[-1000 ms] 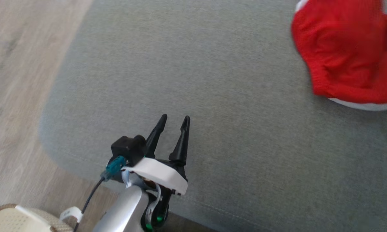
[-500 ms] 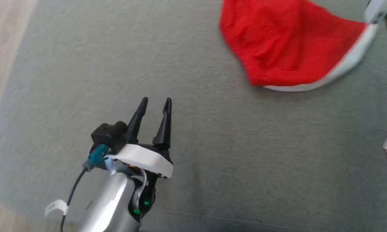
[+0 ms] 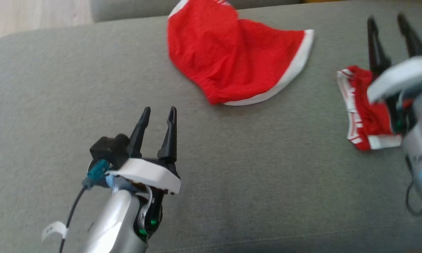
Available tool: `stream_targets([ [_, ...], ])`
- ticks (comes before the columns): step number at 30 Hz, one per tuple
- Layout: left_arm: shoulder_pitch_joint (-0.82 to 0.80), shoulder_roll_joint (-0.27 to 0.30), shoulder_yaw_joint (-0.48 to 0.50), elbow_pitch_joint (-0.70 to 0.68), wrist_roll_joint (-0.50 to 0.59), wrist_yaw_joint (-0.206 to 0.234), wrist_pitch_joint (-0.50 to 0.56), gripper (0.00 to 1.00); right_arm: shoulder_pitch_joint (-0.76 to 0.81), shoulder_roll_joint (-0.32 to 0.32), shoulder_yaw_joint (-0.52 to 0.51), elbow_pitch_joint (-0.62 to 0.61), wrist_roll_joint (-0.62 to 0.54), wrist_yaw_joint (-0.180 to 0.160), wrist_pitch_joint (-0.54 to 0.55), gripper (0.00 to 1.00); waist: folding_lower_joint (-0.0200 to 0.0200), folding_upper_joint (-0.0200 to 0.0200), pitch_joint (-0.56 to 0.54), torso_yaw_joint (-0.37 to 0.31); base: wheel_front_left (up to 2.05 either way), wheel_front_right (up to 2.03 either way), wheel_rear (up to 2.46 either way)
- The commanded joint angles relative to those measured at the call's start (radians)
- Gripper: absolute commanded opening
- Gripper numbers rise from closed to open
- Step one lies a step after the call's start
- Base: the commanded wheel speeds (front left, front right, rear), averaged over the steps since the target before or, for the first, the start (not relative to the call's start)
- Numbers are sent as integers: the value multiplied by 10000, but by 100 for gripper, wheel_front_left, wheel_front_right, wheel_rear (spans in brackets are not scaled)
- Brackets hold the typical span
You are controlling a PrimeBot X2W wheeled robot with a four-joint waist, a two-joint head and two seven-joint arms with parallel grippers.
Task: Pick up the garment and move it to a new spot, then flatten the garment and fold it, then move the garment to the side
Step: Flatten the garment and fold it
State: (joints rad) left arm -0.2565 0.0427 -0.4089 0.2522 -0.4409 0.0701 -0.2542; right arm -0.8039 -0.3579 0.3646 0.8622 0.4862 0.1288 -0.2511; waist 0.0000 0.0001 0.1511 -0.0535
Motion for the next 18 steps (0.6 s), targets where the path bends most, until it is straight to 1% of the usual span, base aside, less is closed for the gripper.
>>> stream_targets([
  [1,-89,75,295,-226,101,-36,-76,100,518,66,-280,-658,-284,19,-104,100,0,-1,-171,-322,0,0,0],
  [2,-86,75,283,-171,124,-59,-76,100,937,176,-627,-987,-414,19,-104,100,0,-1,-176,-403,0,0,0],
  [3,-86,75,283,-171,124,-59,-76,100,937,176,-627,-987,-414,19,-104,100,0,-1,-176,-403,0,0,0],
  [4,-92,75,253,-6,164,-127,-76,100,1723,487,-1252,-1626,-667,19,-104,100,0,-1,-178,-589,0,0,0],
  [5,-112,75,224,96,195,-172,-76,100,2083,660,-1442,-1946,-833,19,-105,100,0,-1,-154,-690,0,0,0],
  [6,-112,75,224,96,195,-172,-76,100,2083,660,-1442,-1946,-833,19,-105,100,0,-1,-154,-690,0,0,0],
  [9,-269,75,16,604,521,-341,-76,100,2973,1108,-1984,-2837,-1365,19,-45,100,0,-1,-90,-963,0,0,0],
  [13,-679,75,-280,1481,900,-521,-76,100,3837,1782,-2707,-4050,-1871,19,392,100,0,-1,70,-1331,0,0,0],
  [16,-1169,87,-482,2376,1307,-492,-76,100,4300,2191,-2946,-4939,-2176,19,791,100,0,-1,252,-1590,0,0,0],
  [18,-1562,92,-471,3039,1512,-347,-76,100,4525,2384,-3079,-5461,-2304,19,1034,100,0,-1,374,-1760,0,0,0],
])
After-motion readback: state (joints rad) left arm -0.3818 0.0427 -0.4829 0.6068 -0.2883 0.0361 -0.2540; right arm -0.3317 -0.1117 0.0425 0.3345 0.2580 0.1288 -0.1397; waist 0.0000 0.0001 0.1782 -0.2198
